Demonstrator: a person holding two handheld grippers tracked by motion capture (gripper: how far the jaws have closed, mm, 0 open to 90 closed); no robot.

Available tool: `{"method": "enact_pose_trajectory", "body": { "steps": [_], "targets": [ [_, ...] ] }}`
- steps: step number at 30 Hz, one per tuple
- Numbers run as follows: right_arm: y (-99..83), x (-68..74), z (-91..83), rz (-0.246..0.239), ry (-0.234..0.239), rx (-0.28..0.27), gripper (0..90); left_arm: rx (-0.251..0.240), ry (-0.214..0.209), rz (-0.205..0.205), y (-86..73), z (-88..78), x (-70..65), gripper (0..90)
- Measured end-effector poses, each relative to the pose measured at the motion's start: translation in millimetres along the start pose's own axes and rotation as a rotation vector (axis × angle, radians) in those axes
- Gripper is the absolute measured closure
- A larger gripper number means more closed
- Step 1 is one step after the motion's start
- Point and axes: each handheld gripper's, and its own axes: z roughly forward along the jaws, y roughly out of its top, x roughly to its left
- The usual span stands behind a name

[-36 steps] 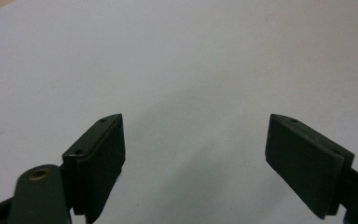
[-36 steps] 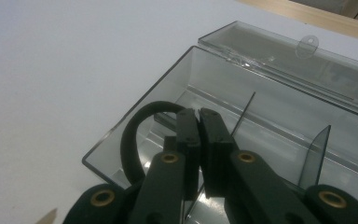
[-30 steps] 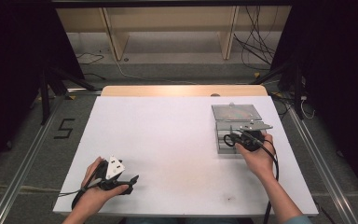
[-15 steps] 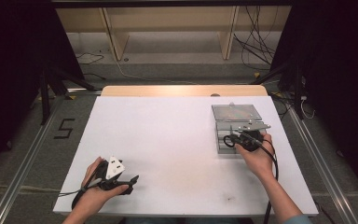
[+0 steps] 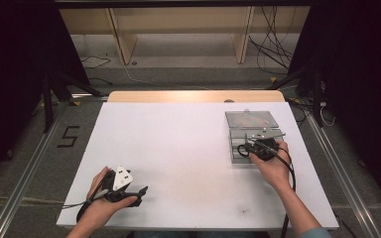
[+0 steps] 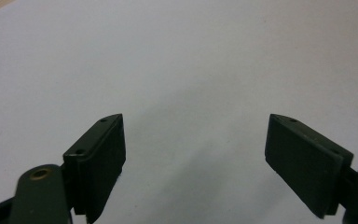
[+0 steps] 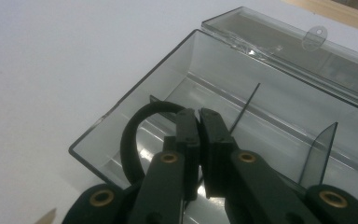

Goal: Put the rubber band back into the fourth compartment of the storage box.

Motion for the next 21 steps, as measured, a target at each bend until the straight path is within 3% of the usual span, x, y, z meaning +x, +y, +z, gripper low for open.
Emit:
{"method": "enact_pose_trajectory", "body": {
  "steps": [21],
  "targets": [
    [0.9, 0.7, 7.8, -0.024, 0.016, 0.043, 87.2, -0.002, -0.003, -0.002, 0.3, 1.1, -0.3, 19.8]
  ]
}}
